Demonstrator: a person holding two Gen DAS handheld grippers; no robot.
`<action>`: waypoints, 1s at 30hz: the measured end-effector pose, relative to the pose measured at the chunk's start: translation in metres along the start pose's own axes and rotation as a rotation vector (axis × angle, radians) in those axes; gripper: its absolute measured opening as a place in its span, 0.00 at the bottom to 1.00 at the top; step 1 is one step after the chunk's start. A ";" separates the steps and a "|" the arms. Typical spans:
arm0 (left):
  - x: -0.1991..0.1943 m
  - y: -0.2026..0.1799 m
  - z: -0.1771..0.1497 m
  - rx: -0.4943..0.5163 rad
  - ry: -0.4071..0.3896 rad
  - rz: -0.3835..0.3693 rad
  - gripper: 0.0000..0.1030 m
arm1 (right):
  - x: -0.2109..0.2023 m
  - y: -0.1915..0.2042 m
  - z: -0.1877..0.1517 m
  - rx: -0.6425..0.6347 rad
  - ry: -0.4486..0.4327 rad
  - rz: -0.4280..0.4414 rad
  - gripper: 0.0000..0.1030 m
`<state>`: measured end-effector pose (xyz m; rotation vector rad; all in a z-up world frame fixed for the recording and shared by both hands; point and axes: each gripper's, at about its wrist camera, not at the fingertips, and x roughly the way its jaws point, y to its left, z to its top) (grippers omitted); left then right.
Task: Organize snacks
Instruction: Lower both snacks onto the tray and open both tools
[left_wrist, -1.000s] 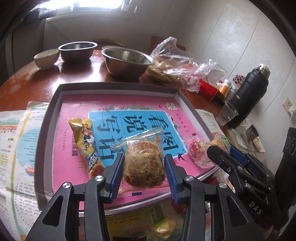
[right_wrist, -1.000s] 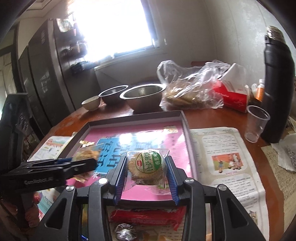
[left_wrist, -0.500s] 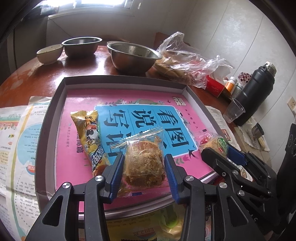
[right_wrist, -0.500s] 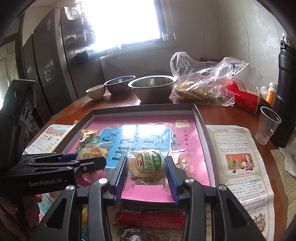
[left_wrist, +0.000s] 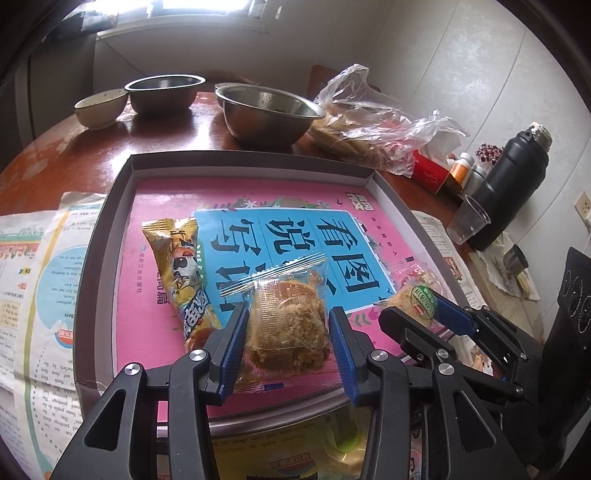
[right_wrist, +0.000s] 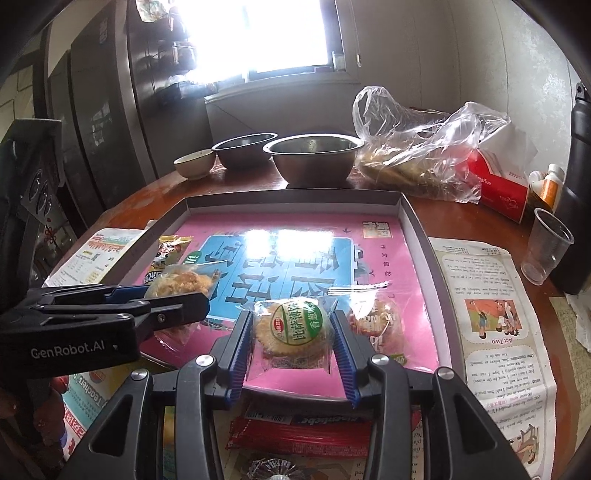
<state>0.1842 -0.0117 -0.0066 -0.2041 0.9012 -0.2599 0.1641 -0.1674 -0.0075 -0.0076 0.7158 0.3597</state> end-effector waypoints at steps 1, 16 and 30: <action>0.000 0.000 0.000 0.000 0.000 -0.001 0.45 | 0.000 0.000 0.000 0.002 0.002 -0.001 0.42; -0.001 -0.001 -0.002 0.005 0.005 0.000 0.45 | -0.001 -0.005 0.000 0.046 0.006 0.015 0.45; -0.003 -0.001 -0.002 -0.008 0.011 0.010 0.50 | -0.014 -0.011 0.000 0.081 -0.017 0.002 0.51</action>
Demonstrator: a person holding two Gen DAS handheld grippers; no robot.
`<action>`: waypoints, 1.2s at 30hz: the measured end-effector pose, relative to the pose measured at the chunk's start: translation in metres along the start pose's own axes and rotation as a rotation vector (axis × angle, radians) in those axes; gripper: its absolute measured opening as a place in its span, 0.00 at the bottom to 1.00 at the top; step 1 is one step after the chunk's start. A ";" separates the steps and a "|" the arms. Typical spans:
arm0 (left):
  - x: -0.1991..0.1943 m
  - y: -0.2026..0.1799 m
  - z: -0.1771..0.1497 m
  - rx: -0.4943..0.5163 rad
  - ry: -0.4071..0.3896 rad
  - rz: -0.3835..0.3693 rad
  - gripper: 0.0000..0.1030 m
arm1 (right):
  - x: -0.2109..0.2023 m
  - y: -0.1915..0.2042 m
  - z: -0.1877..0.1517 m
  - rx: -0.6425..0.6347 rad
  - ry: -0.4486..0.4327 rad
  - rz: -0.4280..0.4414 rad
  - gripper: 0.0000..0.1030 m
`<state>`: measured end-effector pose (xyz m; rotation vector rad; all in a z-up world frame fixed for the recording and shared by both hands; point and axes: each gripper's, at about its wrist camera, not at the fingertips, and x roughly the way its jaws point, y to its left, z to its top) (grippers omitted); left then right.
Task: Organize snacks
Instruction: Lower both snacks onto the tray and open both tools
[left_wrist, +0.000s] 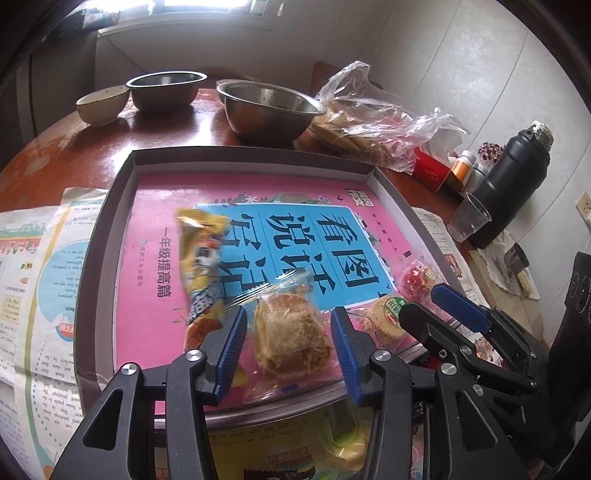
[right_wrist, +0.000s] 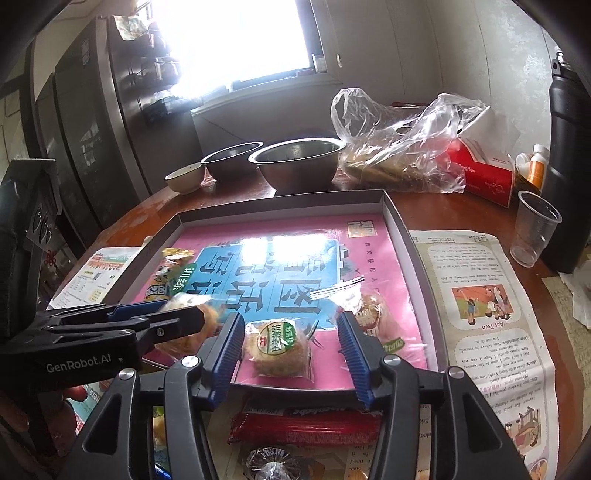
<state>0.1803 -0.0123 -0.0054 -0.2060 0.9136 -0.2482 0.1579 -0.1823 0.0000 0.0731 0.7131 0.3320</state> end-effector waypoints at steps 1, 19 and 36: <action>0.000 0.001 0.000 0.000 -0.001 0.001 0.51 | -0.001 0.000 0.000 0.000 -0.001 -0.003 0.51; -0.020 0.000 -0.001 0.007 -0.032 0.023 0.63 | -0.009 0.002 -0.002 0.009 -0.018 0.004 0.56; -0.043 -0.004 -0.003 0.015 -0.076 0.028 0.66 | -0.029 0.003 0.003 0.015 -0.065 -0.011 0.61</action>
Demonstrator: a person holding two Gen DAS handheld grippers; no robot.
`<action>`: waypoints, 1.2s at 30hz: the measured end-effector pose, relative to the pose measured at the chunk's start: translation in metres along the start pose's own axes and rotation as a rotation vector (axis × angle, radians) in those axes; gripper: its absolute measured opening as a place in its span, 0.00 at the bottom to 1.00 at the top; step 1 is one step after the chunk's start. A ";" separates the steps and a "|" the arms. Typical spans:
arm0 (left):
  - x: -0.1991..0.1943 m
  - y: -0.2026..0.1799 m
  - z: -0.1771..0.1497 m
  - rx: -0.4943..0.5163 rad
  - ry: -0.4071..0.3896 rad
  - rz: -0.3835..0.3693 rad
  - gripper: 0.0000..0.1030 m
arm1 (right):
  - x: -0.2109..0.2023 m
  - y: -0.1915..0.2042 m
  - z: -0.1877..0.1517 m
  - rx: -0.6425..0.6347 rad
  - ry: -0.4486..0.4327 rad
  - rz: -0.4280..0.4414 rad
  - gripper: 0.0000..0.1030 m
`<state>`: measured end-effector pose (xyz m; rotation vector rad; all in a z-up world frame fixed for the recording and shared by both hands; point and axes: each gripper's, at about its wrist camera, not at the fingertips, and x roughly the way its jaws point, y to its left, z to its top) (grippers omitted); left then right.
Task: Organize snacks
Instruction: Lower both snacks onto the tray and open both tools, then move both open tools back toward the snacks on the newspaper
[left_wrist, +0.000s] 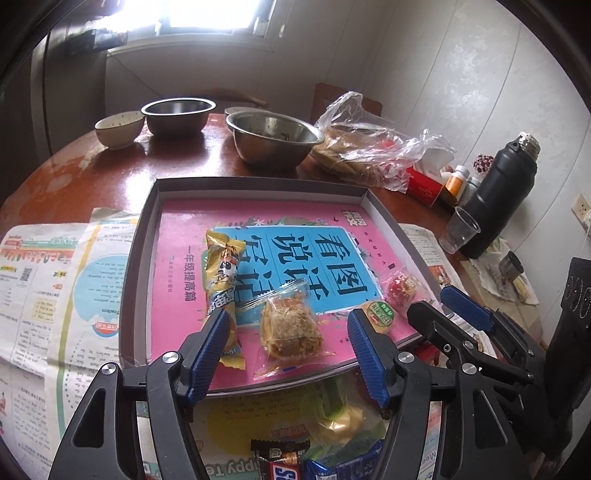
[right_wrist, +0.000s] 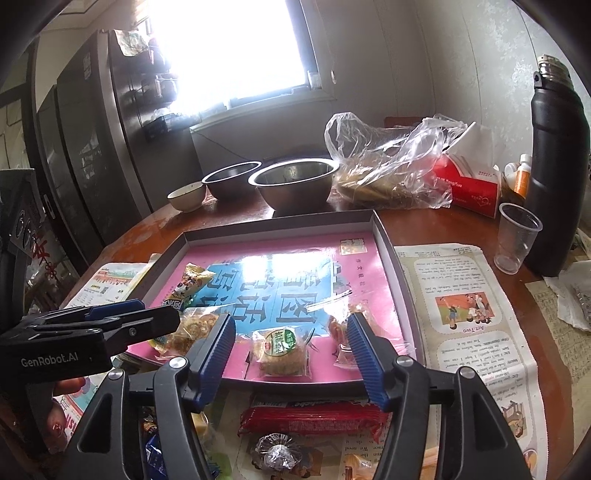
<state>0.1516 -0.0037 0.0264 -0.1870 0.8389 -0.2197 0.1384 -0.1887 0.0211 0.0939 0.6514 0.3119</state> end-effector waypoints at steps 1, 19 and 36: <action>-0.002 0.000 0.000 0.001 -0.003 0.001 0.66 | -0.002 0.000 0.000 0.000 -0.003 -0.001 0.61; -0.032 -0.006 -0.002 0.017 -0.046 0.010 0.66 | -0.025 0.008 0.004 -0.016 -0.048 0.008 0.64; -0.049 -0.008 -0.015 0.032 -0.044 0.020 0.66 | -0.043 0.009 -0.002 -0.034 -0.060 0.013 0.65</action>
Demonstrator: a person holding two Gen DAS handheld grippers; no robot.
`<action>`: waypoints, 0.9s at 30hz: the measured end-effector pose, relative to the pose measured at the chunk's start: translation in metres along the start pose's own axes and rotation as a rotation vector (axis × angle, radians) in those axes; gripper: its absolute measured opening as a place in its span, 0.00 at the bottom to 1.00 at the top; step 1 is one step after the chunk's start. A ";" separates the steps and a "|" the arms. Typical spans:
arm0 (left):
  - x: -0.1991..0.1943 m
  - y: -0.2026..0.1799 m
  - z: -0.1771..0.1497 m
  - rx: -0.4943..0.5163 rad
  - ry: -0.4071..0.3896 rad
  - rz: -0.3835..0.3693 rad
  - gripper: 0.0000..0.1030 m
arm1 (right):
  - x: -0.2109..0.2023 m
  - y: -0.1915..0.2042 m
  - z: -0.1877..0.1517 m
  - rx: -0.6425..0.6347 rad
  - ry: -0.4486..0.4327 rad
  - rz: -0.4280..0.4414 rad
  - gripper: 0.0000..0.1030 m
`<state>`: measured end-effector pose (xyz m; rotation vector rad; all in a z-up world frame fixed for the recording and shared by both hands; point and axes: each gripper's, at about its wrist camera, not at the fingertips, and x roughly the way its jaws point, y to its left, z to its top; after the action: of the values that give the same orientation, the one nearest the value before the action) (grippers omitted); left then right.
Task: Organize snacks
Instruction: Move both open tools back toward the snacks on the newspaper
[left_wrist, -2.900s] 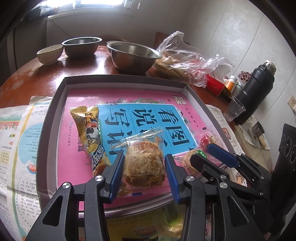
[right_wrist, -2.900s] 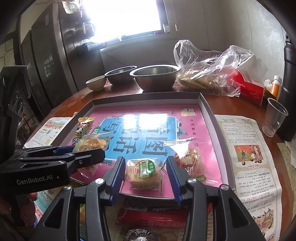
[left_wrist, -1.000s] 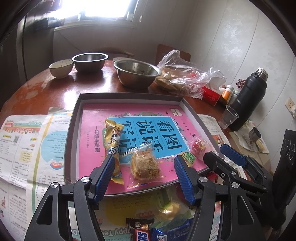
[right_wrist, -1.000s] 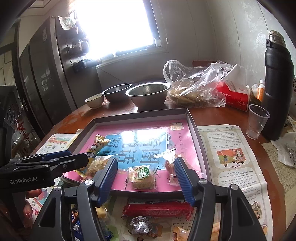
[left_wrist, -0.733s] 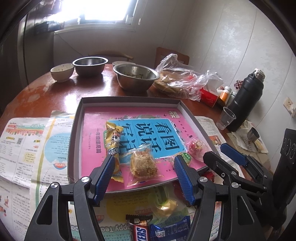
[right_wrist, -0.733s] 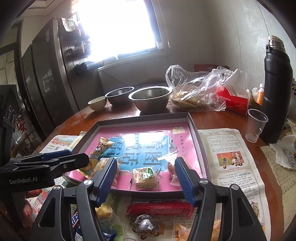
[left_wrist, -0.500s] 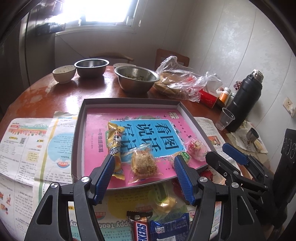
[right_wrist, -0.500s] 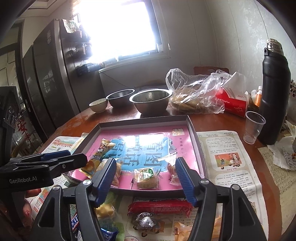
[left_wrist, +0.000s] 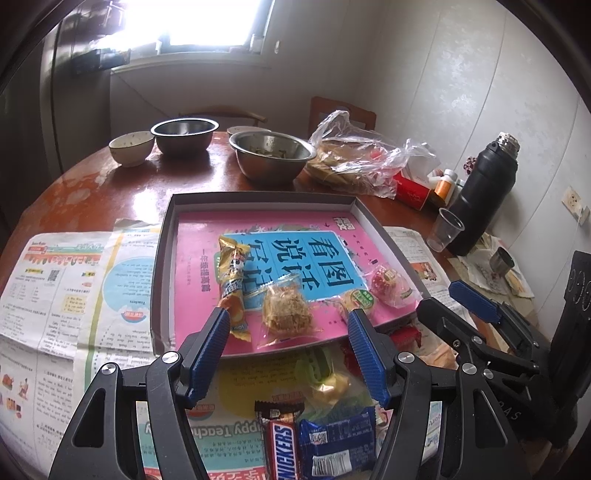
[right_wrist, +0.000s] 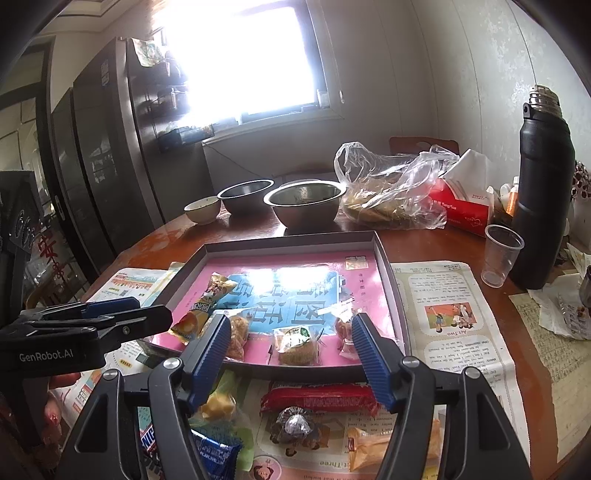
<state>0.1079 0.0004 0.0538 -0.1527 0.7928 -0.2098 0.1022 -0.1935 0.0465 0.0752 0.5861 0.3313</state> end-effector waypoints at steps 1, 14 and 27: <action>0.000 0.000 -0.001 0.000 0.001 0.000 0.66 | -0.001 0.000 -0.001 0.000 0.000 -0.001 0.65; -0.007 0.003 -0.013 -0.001 0.017 0.014 0.66 | -0.013 0.002 -0.013 -0.012 0.012 0.000 0.67; -0.013 0.005 -0.025 -0.005 0.038 0.028 0.66 | -0.024 0.002 -0.020 -0.023 0.018 -0.004 0.67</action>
<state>0.0812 0.0069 0.0444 -0.1432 0.8326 -0.1849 0.0716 -0.1997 0.0427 0.0489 0.6003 0.3356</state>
